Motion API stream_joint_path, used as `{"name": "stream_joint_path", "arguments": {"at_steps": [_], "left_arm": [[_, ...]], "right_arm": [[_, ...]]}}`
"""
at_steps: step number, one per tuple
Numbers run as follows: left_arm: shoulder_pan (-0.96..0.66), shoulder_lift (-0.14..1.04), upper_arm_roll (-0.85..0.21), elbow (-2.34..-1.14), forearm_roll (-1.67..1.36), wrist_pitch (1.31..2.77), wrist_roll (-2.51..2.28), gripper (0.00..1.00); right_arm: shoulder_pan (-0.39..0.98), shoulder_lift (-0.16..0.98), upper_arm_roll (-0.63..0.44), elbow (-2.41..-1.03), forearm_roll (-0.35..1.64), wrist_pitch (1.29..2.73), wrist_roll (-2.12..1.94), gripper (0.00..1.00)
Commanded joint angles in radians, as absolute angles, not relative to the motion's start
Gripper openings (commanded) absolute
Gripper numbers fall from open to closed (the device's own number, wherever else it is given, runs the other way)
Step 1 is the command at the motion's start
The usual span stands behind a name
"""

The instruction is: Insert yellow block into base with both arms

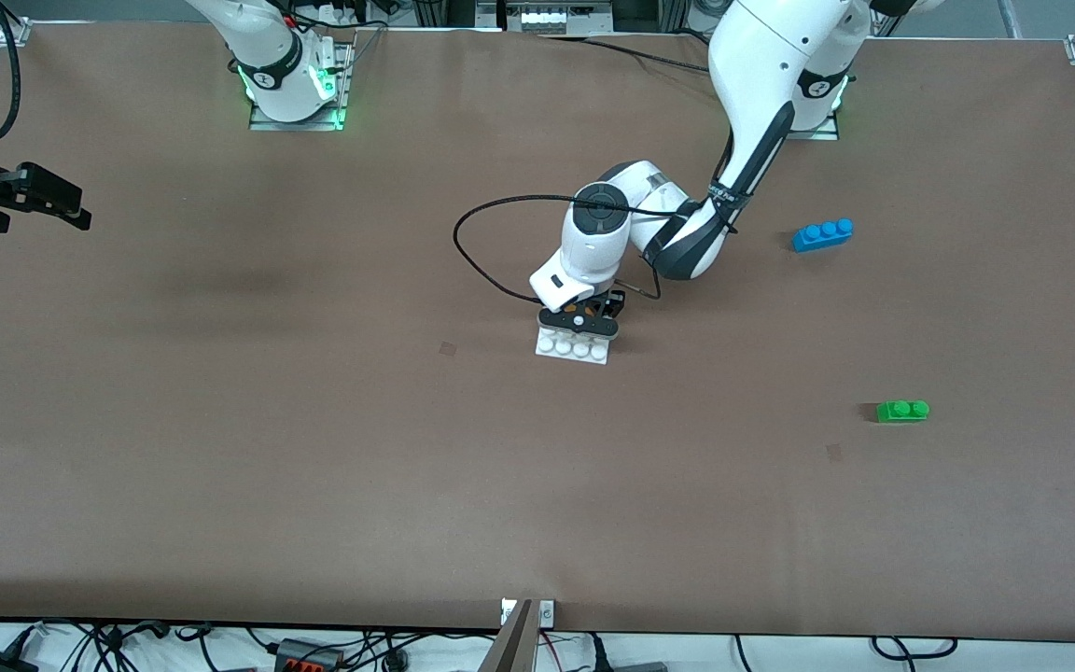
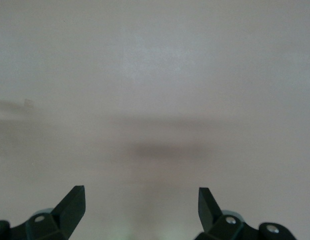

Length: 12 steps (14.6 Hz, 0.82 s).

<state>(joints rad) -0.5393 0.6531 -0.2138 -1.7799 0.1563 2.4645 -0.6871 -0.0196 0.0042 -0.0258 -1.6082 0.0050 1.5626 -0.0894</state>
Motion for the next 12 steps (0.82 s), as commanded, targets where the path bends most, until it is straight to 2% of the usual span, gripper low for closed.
{"name": "stream_joint_path", "arguments": {"at_steps": [1, 5, 12], "left_arm": [[-0.549, 0.657, -0.212, -1.766, 0.189, 2.461, -0.709, 1.00], [-0.542, 0.620, -0.215, -1.761, 0.187, 2.444, -0.710, 1.00], [-0.480, 0.509, -0.221, -1.746, 0.183, 2.283, -0.700, 1.00]], "right_arm": [[-0.014, 0.000, -0.026, -1.597, -0.005, 1.551, -0.087, 1.00], [-0.014, 0.000, -0.026, -1.597, -0.005, 1.551, -0.087, 1.00], [-0.014, 0.002, -0.026, -1.595, -0.005, 1.554, -0.087, 1.00]]}}
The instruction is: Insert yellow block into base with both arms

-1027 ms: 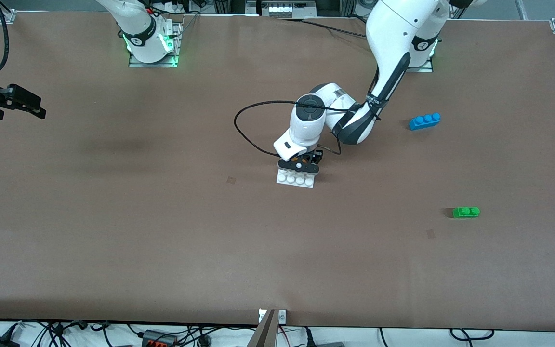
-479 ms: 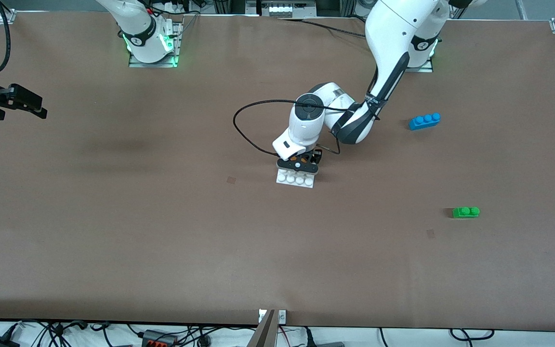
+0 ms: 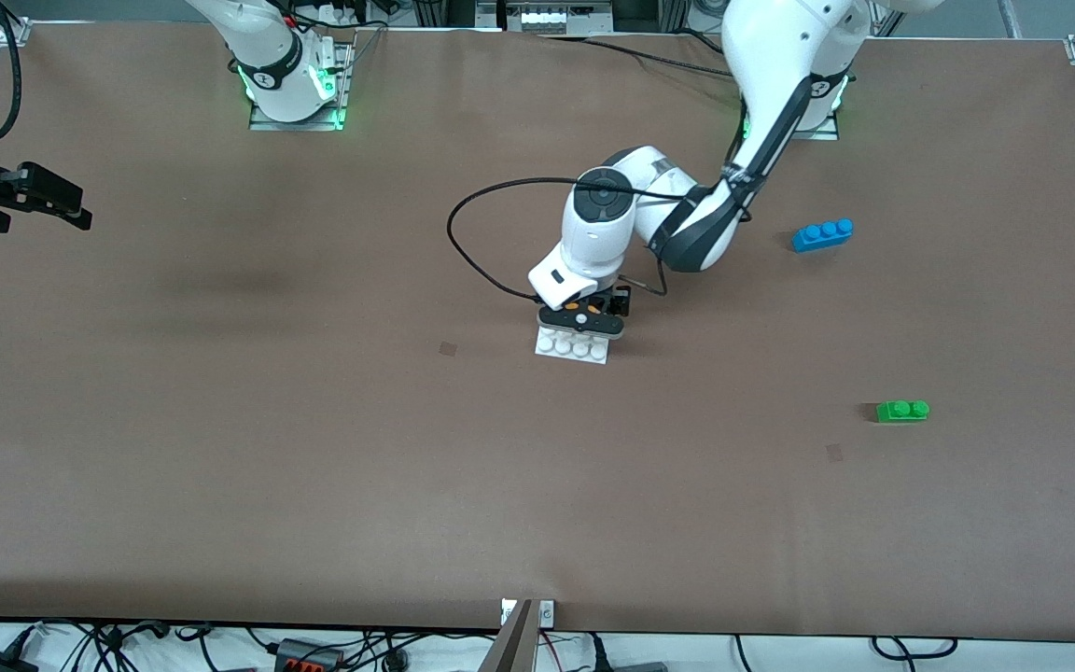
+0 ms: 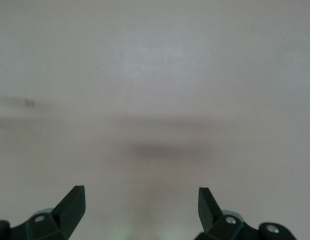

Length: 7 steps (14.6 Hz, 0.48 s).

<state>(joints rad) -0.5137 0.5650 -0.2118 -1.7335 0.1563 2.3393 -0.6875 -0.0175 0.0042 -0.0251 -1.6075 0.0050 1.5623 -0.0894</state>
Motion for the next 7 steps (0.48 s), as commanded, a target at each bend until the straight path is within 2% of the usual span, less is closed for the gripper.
{"name": "stream_joint_path", "arguments": {"at_steps": [1, 4, 7], "left_arm": [[-0.460, 0.491, -0.222, -1.746, 0.183, 2.263, -0.699, 1.00], [-0.402, 0.436, -0.224, -1.746, 0.181, 2.182, -0.665, 1.00], [-0.266, 0.399, -0.227, -1.746, 0.141, 2.117, -0.464, 1.00]], "right_arm": [[-0.015, 0.003, -0.026, -1.595, -0.005, 1.554, -0.087, 1.00], [-0.015, 0.003, -0.026, -1.594, -0.005, 1.554, -0.087, 1.00], [-0.015, 0.003, -0.026, -1.595, -0.005, 1.552, -0.086, 1.00]]}}
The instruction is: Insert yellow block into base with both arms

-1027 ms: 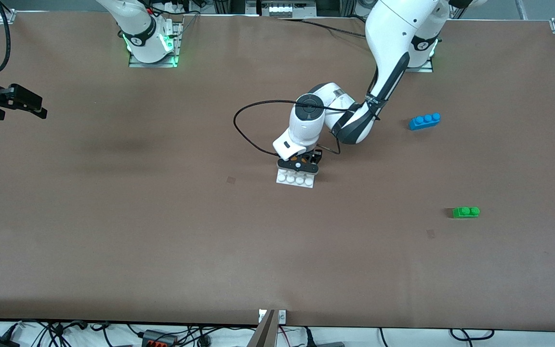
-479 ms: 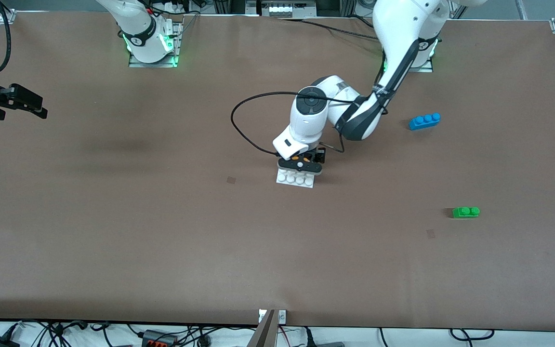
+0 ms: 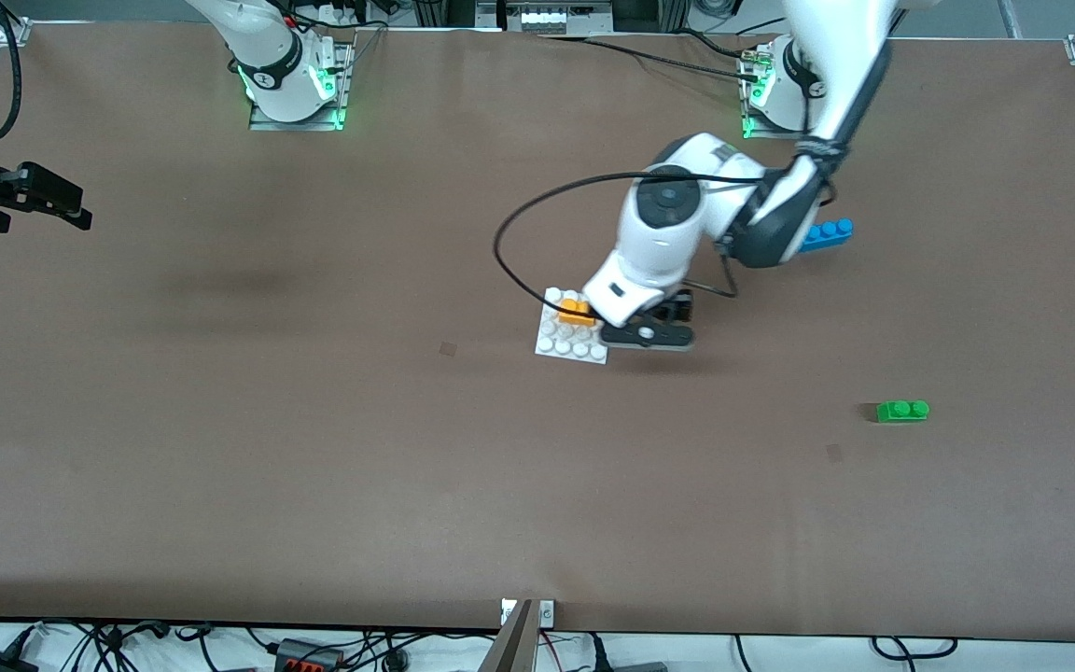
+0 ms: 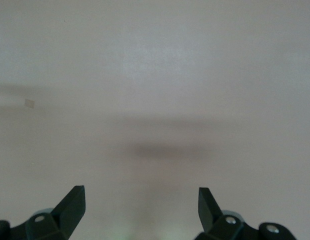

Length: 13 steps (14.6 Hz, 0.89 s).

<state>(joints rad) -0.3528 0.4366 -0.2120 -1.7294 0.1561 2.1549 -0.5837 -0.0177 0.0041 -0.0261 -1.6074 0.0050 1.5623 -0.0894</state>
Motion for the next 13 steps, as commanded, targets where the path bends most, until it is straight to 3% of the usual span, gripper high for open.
{"name": "stream_joint_path", "arguments": {"at_steps": [1, 9, 13], "left_arm": [[-0.229, 0.388, -0.226, -1.746, 0.094, 2.090, -0.396, 1.00], [-0.052, 0.348, -0.224, -1.730, 0.066, 1.942, -0.058, 1.00], [0.021, 0.249, -0.204, -1.736, 0.032, 1.896, -0.037, 1.00]], "right_arm": [[-0.015, 0.003, -0.026, -1.595, -0.005, 1.551, -0.086, 1.00], [-0.014, 0.003, -0.026, -1.595, -0.003, 1.551, -0.086, 1.00], [-0.014, 0.002, -0.026, -1.595, -0.003, 1.549, -0.086, 1.00]]}}
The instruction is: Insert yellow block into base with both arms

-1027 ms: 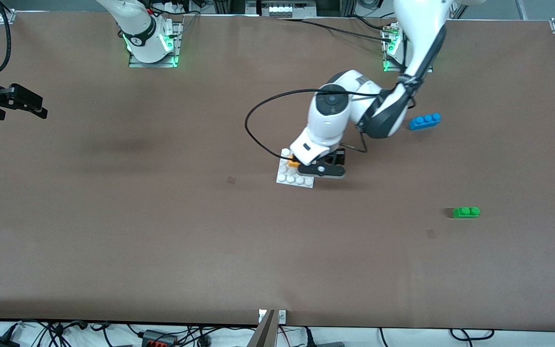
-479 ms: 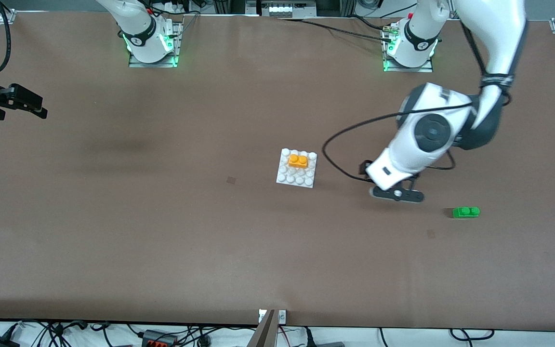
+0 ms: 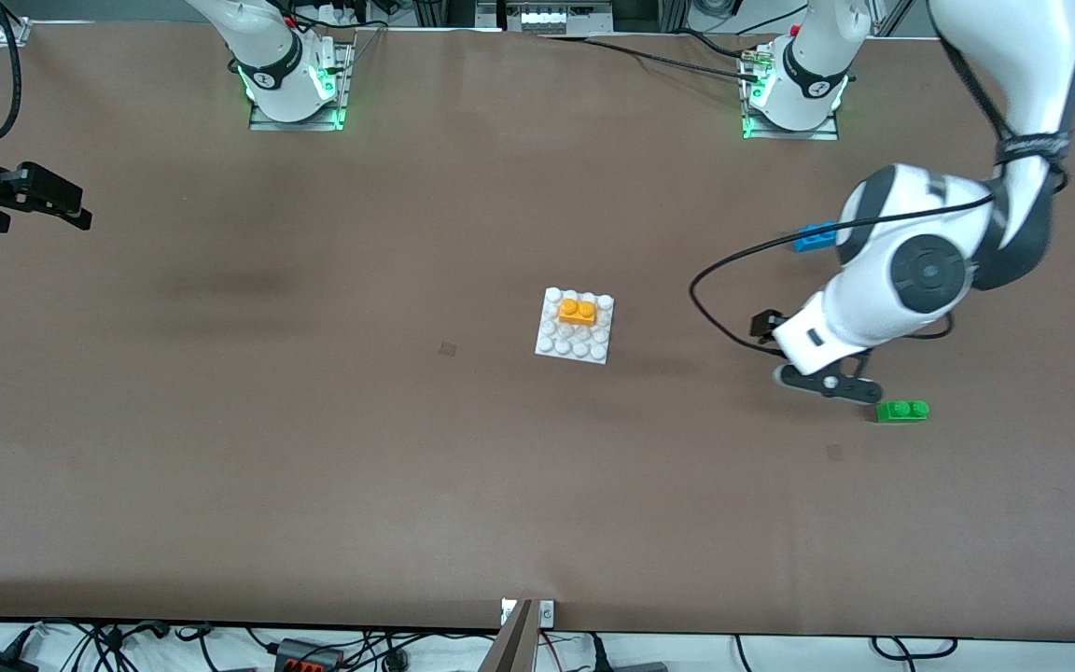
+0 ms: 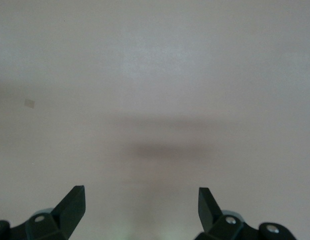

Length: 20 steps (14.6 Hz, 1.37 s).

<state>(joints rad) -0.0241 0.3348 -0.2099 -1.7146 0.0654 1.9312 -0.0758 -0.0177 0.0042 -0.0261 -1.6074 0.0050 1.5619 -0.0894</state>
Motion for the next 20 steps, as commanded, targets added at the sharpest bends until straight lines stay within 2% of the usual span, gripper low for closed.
{"name": "stream_joint_path", "arguments": {"at_steps": [1, 4, 6, 9, 10, 13, 14, 20], "left_arm": [[0.028, 0.230, -0.168, -1.736, 0.029, 1.898, -0.035, 1.00], [0.031, 0.163, -0.083, -1.733, 0.029, 1.885, -0.041, 1.00], [0.047, 0.124, -0.057, -1.707, 0.028, 1.760, -0.043, 1.00], [0.064, 0.115, -0.046, -1.580, -0.014, 1.579, -0.052, 1.00], [0.064, 0.107, -0.048, -1.562, -0.014, 1.559, -0.052, 1.00], [0.025, 0.086, -0.040, -1.603, -0.012, 1.595, -0.055, 1.00], [-0.032, 0.080, -0.003, -1.621, -0.005, 1.617, -0.072, 1.00], [-0.124, 0.071, 0.080, -1.608, -0.015, 1.582, -0.109, 1.00]], "right_arm": [[-0.014, 0.002, -0.026, -1.595, -0.003, 1.549, -0.086, 1.00], [-0.012, 0.002, -0.026, -1.595, -0.003, 1.549, -0.086, 1.00], [-0.014, 0.002, -0.026, -1.595, -0.003, 1.549, -0.086, 1.00], [-0.014, 0.002, -0.026, -1.595, -0.003, 1.549, -0.086, 1.00], [-0.015, 0.002, -0.026, -1.595, -0.003, 1.549, -0.086, 1.00], [-0.017, 0.002, -0.028, -1.595, -0.003, 1.549, -0.086, 1.00], [-0.015, 0.002, -0.026, -1.595, -0.003, 1.549, -0.086, 1.00], [-0.017, 0.002, -0.028, -1.595, -0.003, 1.549, -0.086, 1.00]]}}
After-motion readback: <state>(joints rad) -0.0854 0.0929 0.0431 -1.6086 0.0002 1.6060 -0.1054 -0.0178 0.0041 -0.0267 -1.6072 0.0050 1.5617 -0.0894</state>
